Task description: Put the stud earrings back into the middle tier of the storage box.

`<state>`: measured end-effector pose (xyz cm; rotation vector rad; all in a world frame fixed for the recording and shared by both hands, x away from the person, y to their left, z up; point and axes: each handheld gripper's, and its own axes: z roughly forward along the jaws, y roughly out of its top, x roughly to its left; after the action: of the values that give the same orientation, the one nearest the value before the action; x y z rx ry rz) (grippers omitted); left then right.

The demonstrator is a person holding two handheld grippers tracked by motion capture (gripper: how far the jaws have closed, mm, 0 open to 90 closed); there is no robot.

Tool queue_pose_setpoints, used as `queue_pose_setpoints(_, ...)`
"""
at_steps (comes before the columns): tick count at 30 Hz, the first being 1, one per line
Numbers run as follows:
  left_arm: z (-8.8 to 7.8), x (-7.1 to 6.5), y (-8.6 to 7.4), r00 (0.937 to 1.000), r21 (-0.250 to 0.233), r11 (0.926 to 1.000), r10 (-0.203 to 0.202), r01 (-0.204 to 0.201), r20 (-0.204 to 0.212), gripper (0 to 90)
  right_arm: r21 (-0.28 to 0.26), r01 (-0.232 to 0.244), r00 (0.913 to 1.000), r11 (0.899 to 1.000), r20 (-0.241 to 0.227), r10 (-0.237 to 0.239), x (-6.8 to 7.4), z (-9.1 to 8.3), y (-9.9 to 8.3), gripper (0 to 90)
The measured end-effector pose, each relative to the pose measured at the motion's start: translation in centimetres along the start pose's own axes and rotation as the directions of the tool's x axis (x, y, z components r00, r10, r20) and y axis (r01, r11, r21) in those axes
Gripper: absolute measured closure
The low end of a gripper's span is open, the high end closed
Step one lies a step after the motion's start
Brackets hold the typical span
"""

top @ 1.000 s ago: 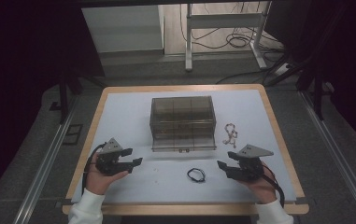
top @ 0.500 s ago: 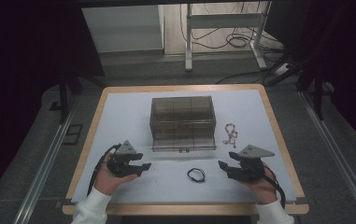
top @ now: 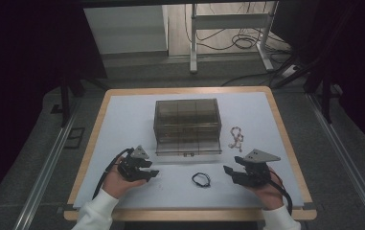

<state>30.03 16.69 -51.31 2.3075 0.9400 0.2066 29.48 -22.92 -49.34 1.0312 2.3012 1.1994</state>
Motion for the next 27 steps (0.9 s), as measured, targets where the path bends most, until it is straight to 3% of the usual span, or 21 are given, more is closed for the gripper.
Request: queue_pose_setpoints(27,2.0,-1.1,1.2,0.9966,0.090,0.9931,0.077,-0.074,-0.029,70.3,-0.008,-0.006,0.9999,1.000,0.009,0.006,-0.2,-0.3,0.0,41.3)
